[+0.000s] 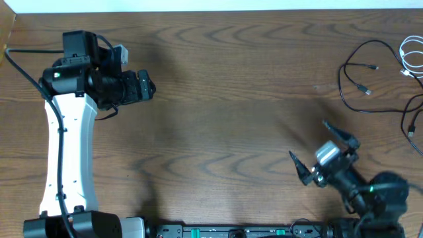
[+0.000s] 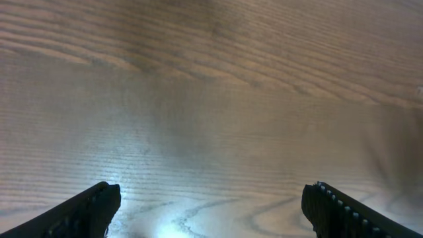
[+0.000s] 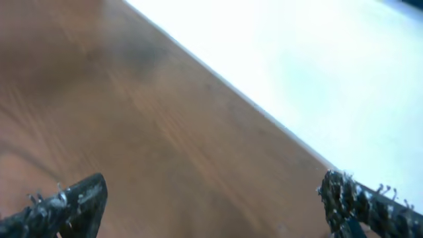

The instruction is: Untangle cables

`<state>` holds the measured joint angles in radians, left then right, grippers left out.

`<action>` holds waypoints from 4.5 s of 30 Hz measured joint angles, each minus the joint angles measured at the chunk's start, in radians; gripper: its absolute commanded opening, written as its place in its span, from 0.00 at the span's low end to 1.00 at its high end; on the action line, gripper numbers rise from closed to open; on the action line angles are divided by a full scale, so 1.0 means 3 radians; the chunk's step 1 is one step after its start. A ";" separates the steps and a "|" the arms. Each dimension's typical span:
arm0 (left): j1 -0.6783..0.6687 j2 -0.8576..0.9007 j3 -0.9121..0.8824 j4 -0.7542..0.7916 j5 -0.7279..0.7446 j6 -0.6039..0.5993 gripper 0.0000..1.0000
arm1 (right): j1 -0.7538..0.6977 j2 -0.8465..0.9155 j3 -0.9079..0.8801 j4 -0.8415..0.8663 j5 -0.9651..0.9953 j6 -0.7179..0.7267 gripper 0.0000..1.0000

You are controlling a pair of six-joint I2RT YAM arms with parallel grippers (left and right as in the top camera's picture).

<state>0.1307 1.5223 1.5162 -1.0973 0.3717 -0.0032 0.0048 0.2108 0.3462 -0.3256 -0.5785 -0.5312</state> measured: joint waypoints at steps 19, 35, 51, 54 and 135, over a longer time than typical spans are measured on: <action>0.0001 0.0000 -0.0001 -0.0005 0.0000 -0.0001 0.93 | -0.0003 -0.0654 -0.1122 0.0940 0.0357 -0.0086 0.99; 0.0001 0.0000 -0.0001 -0.0005 0.0000 -0.0001 0.93 | -0.0003 -0.0660 -0.1122 0.0942 0.0472 0.0384 0.99; -0.0047 -0.0062 -0.0023 0.0045 -0.0160 0.0000 0.93 | -0.0003 -0.0661 -0.1122 0.0942 0.0472 0.0399 0.99; -0.0181 -0.0416 -0.0367 0.0544 -0.0323 0.0009 0.93 | -0.0003 -0.0662 -0.1122 0.0944 0.0472 0.0402 0.99; -0.0294 -0.5038 -0.5001 0.3587 -0.0913 -0.0079 0.93 | -0.0003 -0.0666 -0.1124 0.0949 0.0473 0.0409 0.99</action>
<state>0.0425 0.0109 0.0158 -0.0212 0.0978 -0.0269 0.0040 0.0109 0.0090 -0.0410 -0.4366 -0.4084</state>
